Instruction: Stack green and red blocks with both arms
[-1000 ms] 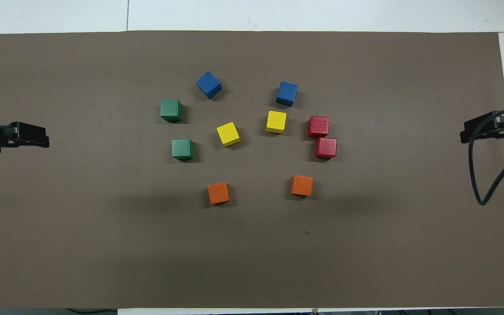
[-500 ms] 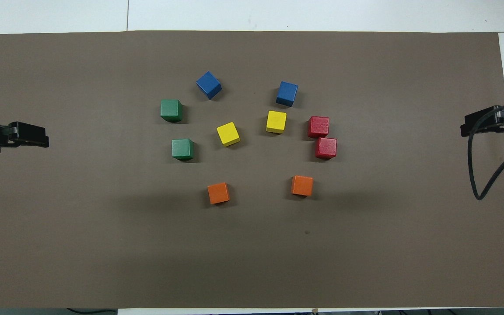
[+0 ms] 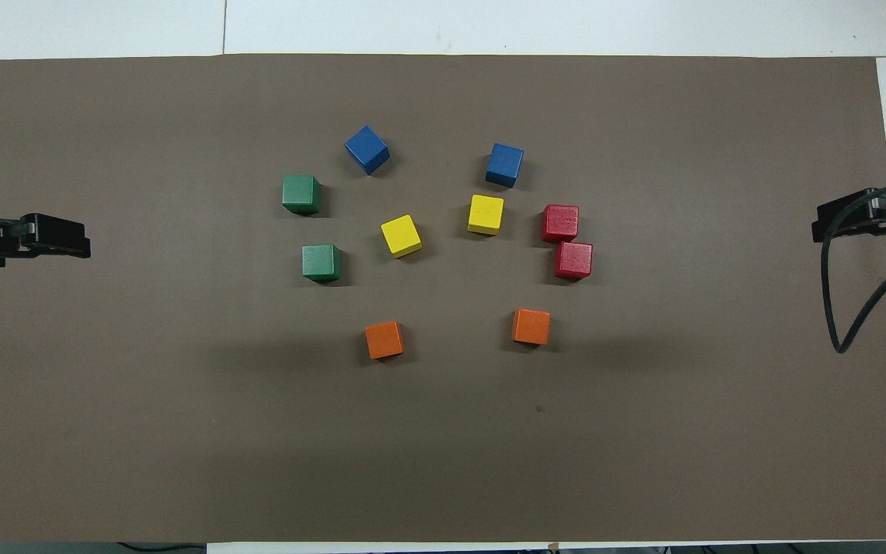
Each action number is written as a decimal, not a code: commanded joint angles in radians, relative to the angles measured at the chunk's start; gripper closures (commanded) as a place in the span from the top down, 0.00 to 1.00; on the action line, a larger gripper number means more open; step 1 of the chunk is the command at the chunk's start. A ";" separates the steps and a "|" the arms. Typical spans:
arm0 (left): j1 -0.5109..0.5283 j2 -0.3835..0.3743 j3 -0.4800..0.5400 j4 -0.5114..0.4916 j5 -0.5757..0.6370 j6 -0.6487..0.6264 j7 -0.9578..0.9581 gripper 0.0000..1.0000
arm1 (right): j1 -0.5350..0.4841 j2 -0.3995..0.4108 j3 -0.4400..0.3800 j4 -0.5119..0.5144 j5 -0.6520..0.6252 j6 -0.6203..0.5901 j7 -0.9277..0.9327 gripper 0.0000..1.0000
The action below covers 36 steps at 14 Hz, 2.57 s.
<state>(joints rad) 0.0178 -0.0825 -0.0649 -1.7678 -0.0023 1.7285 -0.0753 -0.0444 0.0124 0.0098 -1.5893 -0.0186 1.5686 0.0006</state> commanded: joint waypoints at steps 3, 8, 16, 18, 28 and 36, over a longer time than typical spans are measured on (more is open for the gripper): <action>-0.099 -0.016 0.001 -0.074 -0.016 0.124 -0.129 1.00 | 0.144 -0.046 0.010 -0.188 0.002 0.203 0.207 1.00; -0.188 0.062 0.001 -0.144 -0.016 0.255 -0.165 1.00 | 0.253 0.043 0.010 -0.259 0.005 0.373 0.399 1.00; -0.280 0.265 0.001 -0.156 -0.015 0.463 -0.204 1.00 | 0.310 0.175 0.010 -0.331 0.006 0.631 0.538 0.98; -0.282 0.294 0.001 -0.159 -0.015 0.491 -0.205 1.00 | 0.314 0.202 0.012 -0.333 0.005 0.671 0.559 0.97; -0.351 0.398 0.004 -0.159 -0.015 0.568 -0.264 1.00 | 0.337 0.235 0.012 -0.412 0.006 0.769 0.572 0.95; -0.375 0.431 0.005 -0.180 -0.007 0.599 -0.316 0.97 | 0.340 0.233 0.012 -0.482 0.005 0.829 0.561 0.95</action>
<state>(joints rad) -0.3398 0.3536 -0.0764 -1.9215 -0.0071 2.2983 -0.3772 0.2960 0.2584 0.0210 -2.0369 -0.0169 2.3638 0.5498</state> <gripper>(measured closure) 0.000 0.000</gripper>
